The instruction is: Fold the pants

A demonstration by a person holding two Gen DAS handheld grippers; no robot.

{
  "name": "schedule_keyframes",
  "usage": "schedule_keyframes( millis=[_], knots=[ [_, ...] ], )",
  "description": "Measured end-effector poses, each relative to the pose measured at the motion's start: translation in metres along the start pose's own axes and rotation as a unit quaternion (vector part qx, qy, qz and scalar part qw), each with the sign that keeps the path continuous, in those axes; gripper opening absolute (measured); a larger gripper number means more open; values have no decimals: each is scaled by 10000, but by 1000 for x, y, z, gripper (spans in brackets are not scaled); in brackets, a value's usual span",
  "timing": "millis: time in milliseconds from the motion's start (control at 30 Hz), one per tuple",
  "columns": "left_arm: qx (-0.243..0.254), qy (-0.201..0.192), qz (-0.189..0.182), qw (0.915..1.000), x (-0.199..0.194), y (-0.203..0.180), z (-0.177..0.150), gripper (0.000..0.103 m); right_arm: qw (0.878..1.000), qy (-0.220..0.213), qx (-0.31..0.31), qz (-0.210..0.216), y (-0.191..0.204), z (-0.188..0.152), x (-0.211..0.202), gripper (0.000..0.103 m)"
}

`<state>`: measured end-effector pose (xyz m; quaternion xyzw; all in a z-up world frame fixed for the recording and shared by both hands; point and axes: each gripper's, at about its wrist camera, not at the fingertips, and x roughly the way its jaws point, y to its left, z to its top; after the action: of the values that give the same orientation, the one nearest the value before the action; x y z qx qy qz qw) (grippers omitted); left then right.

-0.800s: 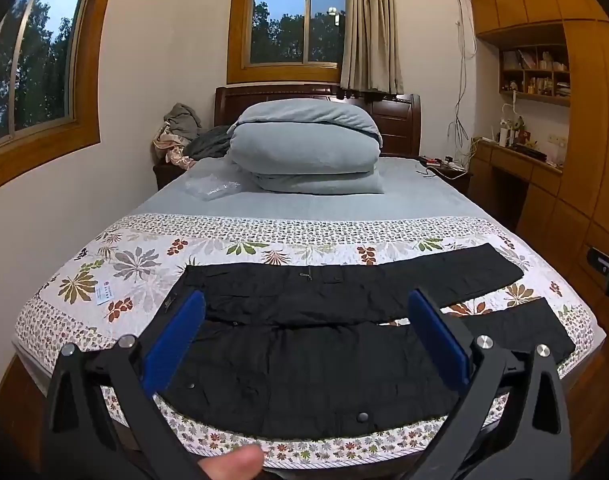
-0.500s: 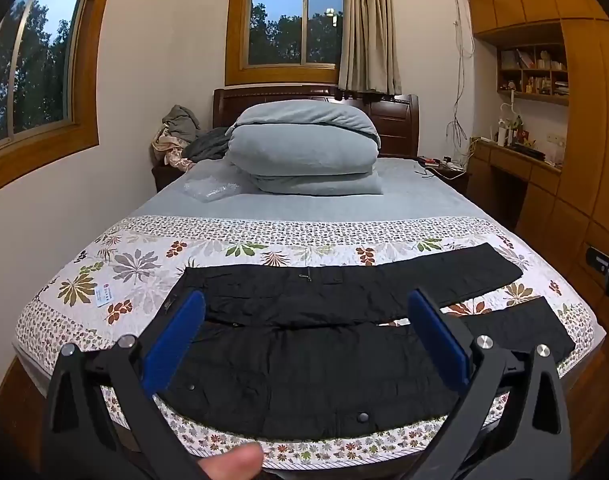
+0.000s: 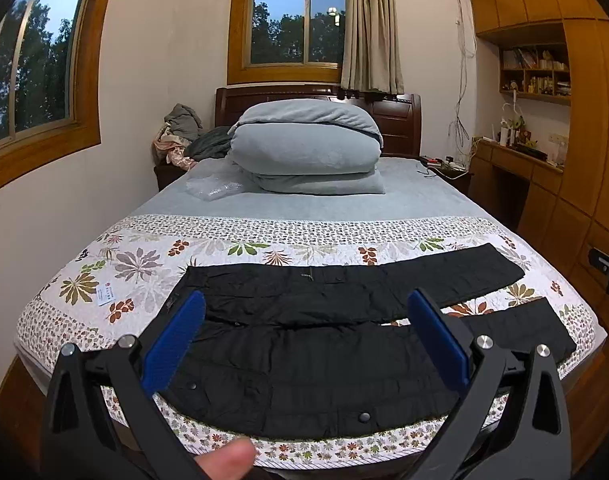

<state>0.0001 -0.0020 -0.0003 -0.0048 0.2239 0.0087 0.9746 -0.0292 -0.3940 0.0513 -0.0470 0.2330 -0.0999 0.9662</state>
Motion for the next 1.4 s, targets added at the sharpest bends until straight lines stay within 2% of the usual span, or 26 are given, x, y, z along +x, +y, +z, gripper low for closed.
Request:
schedule_keyframes(
  millis=[1400],
  knots=[
    [96, -36, -31, 9999, -2, -2, 1, 101, 9999, 124, 16, 8, 0, -5, 7, 100]
  ],
)
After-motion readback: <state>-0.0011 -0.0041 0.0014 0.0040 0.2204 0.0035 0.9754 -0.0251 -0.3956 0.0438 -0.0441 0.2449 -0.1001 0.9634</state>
